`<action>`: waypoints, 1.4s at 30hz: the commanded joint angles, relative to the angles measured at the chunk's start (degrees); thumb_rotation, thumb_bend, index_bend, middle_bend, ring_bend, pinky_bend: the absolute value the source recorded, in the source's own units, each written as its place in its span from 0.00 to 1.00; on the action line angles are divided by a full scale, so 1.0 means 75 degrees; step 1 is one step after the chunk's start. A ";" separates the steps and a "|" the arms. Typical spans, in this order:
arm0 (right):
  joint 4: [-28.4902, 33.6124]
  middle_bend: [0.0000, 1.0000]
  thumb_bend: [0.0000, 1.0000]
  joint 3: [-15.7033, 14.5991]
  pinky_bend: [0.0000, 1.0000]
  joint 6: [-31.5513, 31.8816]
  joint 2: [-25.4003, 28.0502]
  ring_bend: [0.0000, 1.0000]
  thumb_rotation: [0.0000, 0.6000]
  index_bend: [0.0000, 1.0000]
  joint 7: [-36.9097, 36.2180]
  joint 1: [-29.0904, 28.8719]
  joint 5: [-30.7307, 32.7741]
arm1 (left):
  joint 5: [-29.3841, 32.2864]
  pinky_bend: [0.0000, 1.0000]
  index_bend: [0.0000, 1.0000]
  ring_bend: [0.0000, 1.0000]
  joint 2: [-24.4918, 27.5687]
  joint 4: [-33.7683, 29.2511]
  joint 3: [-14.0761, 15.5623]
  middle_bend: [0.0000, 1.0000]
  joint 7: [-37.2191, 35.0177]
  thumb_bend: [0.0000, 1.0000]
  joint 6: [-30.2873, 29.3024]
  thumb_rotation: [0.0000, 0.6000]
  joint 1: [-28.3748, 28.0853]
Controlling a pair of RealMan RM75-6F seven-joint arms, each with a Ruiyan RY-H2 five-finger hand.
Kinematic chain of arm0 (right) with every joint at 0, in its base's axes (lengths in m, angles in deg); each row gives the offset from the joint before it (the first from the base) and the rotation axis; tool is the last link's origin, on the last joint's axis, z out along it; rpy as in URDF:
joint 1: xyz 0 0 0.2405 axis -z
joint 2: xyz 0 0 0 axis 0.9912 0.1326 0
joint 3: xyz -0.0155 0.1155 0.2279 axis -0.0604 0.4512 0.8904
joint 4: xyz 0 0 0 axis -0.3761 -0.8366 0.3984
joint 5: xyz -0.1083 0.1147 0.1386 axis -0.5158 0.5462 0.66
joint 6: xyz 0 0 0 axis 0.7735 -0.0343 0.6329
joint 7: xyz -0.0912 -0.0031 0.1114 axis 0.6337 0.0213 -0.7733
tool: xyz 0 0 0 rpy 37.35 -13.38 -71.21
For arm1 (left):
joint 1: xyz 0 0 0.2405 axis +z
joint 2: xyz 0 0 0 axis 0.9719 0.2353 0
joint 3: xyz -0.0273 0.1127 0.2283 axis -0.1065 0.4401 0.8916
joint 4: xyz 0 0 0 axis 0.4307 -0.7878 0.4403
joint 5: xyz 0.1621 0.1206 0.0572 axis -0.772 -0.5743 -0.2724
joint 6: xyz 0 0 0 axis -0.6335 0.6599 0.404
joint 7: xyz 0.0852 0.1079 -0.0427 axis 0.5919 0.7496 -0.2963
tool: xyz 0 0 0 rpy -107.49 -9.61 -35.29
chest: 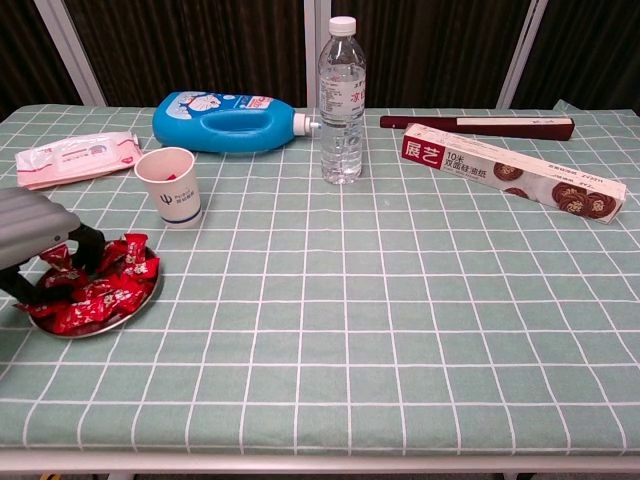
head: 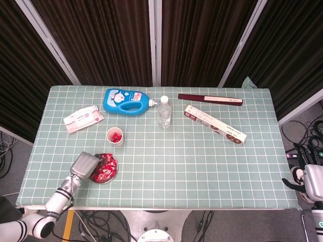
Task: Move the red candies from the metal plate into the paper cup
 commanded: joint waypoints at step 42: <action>-0.0196 0.12 0.03 0.0001 0.32 0.0055 0.0007 0.00 1.00 0.00 -0.0238 0.0110 0.0107 | 0.0666 1.00 0.63 0.90 0.0423 -0.0412 -0.1972 0.70 -0.1873 0.40 0.1505 1.00 -0.2074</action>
